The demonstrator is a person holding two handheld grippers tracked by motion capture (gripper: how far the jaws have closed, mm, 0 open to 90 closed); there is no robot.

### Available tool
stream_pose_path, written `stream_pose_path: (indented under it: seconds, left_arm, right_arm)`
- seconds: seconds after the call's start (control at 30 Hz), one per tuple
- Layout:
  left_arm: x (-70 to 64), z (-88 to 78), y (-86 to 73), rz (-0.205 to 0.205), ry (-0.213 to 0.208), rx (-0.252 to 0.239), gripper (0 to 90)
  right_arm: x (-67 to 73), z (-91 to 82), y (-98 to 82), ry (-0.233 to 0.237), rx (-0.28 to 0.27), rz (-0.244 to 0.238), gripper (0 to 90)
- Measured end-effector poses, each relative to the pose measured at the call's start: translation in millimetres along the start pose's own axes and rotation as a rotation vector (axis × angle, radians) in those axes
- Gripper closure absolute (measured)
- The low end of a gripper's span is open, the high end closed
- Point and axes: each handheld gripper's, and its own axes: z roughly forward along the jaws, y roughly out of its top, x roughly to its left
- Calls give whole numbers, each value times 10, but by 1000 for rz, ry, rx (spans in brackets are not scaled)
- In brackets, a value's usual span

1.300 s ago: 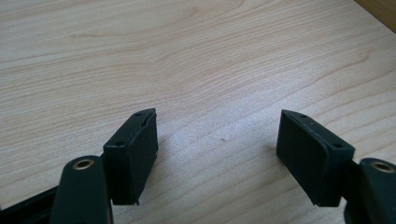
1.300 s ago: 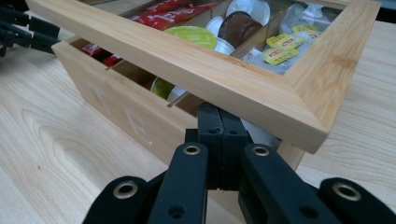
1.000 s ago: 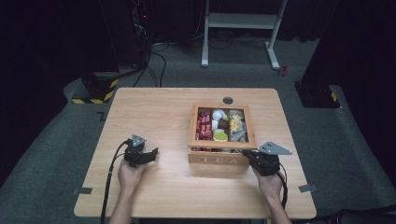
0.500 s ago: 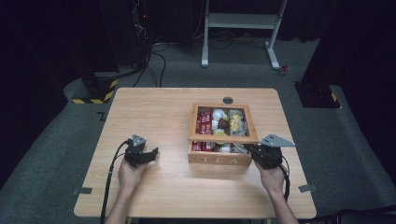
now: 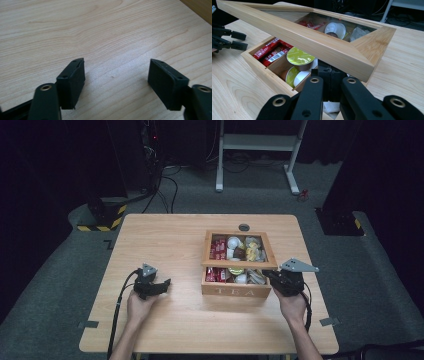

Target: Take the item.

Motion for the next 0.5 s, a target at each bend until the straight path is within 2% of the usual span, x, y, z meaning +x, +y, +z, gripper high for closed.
stream_pose_path:
  seconds: [0.1, 0.23, 0.5]
  left_arm:
    - [-5, -1, -1, -6, -18, -1, 256]
    - [-5, -5, -2, 3, -25, 1, 255]
    - [-23, -23, 9, -10, -79, -23, 281]
  right_arm:
    - [0, -11, 38, -4, 6, -3, 900]
    - [-15, -33, 81, 3, -10, 1, 900]
    - [-54, -54, 164, 17, -19, 0, 900]
